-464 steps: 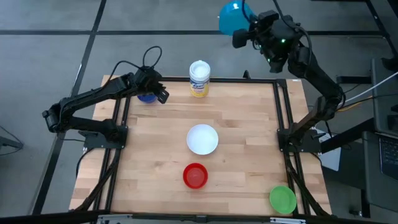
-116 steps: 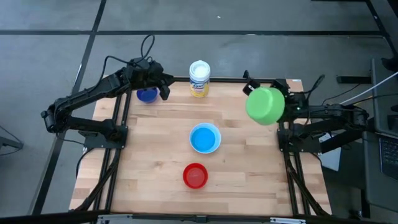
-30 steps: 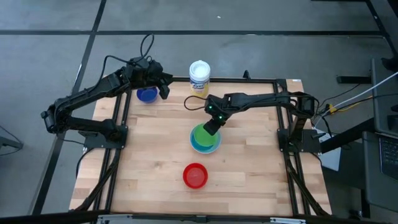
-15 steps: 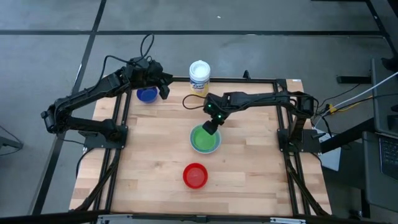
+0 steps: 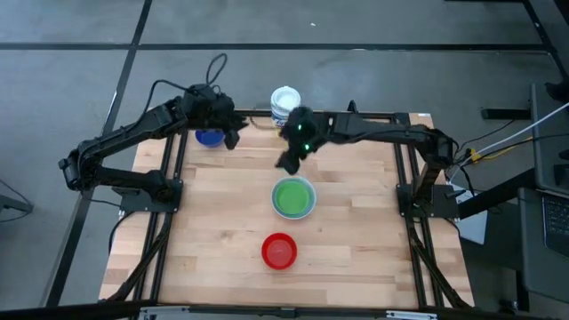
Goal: Nest bowls inside each other
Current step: Stack the blue bowl on top of the green bowl
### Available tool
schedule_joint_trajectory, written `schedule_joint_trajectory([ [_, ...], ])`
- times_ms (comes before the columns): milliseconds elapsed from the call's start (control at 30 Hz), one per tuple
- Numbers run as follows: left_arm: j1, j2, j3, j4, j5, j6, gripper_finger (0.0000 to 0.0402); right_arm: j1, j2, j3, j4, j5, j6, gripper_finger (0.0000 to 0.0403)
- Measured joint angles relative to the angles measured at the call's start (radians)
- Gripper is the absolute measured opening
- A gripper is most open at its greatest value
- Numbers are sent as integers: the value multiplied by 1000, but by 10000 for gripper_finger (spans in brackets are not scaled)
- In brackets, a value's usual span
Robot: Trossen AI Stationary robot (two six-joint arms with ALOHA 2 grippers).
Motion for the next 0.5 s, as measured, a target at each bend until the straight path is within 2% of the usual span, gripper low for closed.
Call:
schedule_joint_trajectory([
  [200,-29,22,-2,-264,91,70,98,-15,-2,258,1,-9,-63,202],
  [333,-77,52,-2,-325,127,54,98,-25,-2,402,-1,-9,-96,203],
  [400,-103,74,-1,-353,91,36,98,-28,-3,464,-1,-9,-113,206],
  [500,-111,121,-10,-421,-17,36,98,-28,-3,536,-6,-9,-130,211],
])
